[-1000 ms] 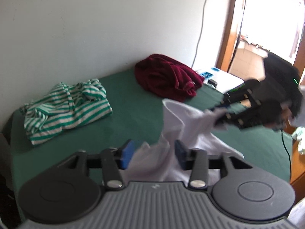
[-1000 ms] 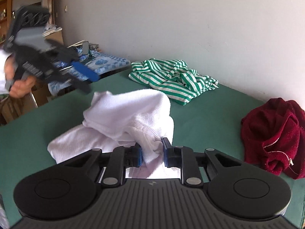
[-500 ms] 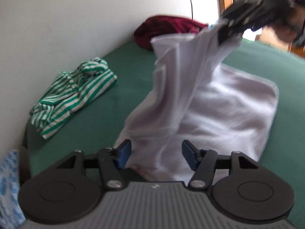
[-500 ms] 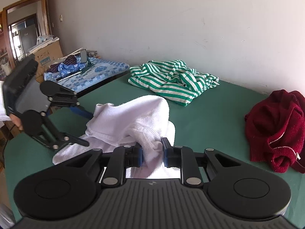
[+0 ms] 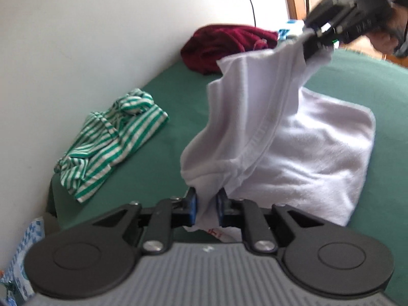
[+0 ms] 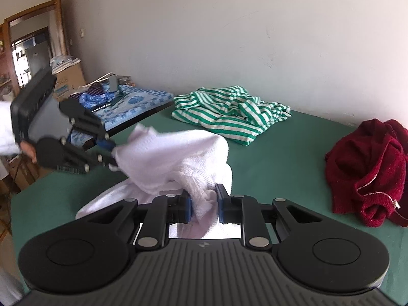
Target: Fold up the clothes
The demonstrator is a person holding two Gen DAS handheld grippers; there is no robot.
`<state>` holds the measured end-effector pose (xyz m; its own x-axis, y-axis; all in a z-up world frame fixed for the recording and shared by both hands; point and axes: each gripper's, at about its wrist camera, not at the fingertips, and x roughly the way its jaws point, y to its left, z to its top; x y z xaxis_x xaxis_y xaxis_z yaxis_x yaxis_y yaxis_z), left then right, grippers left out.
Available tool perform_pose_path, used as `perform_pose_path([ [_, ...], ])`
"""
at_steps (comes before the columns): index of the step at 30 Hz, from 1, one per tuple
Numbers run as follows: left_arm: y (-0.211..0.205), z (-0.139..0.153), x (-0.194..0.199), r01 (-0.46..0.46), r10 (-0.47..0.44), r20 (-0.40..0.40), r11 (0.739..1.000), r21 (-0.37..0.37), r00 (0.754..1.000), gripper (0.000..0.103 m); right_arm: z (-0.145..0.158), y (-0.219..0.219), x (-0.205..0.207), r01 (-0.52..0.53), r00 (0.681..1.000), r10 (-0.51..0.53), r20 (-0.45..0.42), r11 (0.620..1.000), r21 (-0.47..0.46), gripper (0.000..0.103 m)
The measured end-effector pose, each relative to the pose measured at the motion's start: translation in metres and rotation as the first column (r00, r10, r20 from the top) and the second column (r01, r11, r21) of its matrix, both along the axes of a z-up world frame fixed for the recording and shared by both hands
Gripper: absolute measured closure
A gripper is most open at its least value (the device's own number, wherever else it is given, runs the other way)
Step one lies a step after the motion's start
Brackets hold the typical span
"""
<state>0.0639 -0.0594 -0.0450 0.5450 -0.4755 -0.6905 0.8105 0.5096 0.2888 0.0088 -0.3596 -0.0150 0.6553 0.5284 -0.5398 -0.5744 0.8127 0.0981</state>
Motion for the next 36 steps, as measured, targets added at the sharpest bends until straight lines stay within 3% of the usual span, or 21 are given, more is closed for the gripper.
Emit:
perform_pose_path([
  [7, 0.005, 0.008, -0.043, 0.062, -0.063, -0.053, 0.998, -0.029, 0.997, 0.090, -0.003, 0.000, -0.030, -0.094, 0.995, 0.092, -0.025, 0.992, -0.082, 0.084],
  [12, 0.000, -0.017, -0.060, 0.073, -0.070, -0.124, 0.997, 0.020, 0.990, 0.089, -0.024, 0.010, -0.044, -0.158, 0.987, 0.150, -0.055, 0.967, -0.199, 0.084],
  [14, 0.000, -0.026, -0.061, 0.071, -0.065, -0.145, 0.997, 0.036, 0.987, 0.087, -0.037, 0.017, -0.051, -0.185, 0.983, 0.176, -0.058, 0.945, -0.270, 0.083],
  [15, 0.000, -0.029, -0.063, 0.070, -0.062, -0.148, 0.996, 0.048, 0.987, 0.080, -0.045, 0.021, -0.054, -0.201, 0.980, 0.192, -0.057, 0.929, -0.310, 0.083],
  [18, 0.002, -0.027, -0.068, 0.065, -0.052, -0.152, 0.995, 0.078, 0.987, 0.079, -0.060, 0.027, -0.065, -0.237, 0.972, 0.219, -0.090, 0.885, -0.400, 0.075],
  [20, 0.008, -0.011, -0.076, 0.066, -0.057, -0.137, 0.996, 0.064, 0.989, 0.076, -0.049, 0.021, -0.074, -0.233, 0.972, 0.212, -0.098, 0.905, -0.355, 0.074],
  [22, 0.012, 0.007, -0.088, 0.069, -0.067, -0.104, 0.997, 0.023, 0.992, 0.060, -0.026, 0.010, -0.081, -0.181, 0.983, 0.170, -0.068, 0.954, -0.240, 0.065],
  [23, 0.013, 0.016, -0.093, 0.074, -0.075, -0.079, 0.997, -0.013, 0.994, 0.041, -0.018, 0.006, -0.082, -0.148, 0.989, 0.141, -0.054, 0.972, -0.183, 0.058],
  [24, 0.011, 0.022, -0.096, 0.086, -0.089, -0.057, 0.995, -0.041, 0.994, 0.030, -0.014, 0.005, -0.081, -0.105, 0.994, 0.101, -0.041, 0.986, -0.128, 0.057],
  [26, 0.001, 0.026, -0.097, 0.126, -0.128, -0.022, 0.990, -0.065, 0.992, 0.027, -0.012, 0.006, -0.077, -0.030, 0.999, 0.029, -0.023, 0.998, -0.050, 0.057],
  [31, -0.048, -0.005, -0.087, 0.182, -0.182, -0.007, 0.983, -0.020, 0.983, 0.032, -0.054, 0.044, -0.060, 0.032, 0.999, -0.036, -0.025, 0.988, -0.151, 0.072],
  [32, -0.053, -0.012, -0.085, 0.184, -0.184, -0.015, 0.983, -0.002, 0.983, 0.039, -0.061, 0.047, -0.058, 0.029, 0.999, -0.036, -0.040, 0.988, -0.154, 0.087],
  [33, -0.057, -0.017, -0.083, 0.185, -0.185, -0.031, 0.983, 0.015, 0.982, 0.059, -0.065, 0.047, -0.060, 0.015, 0.998, -0.023, -0.053, 0.988, -0.151, 0.095],
  [35, -0.055, -0.020, -0.080, 0.186, -0.184, -0.108, 0.983, 0.006, 0.977, 0.075, -0.064, 0.043, -0.068, -0.016, 0.999, 0.008, -0.051, 0.989, -0.149, 0.096],
  [36, -0.050, -0.018, -0.082, 0.193, -0.194, -0.146, 0.981, -0.021, 0.970, 0.075, -0.059, 0.039, -0.074, -0.035, 0.998, 0.027, -0.055, 0.988, -0.148, 0.096],
])
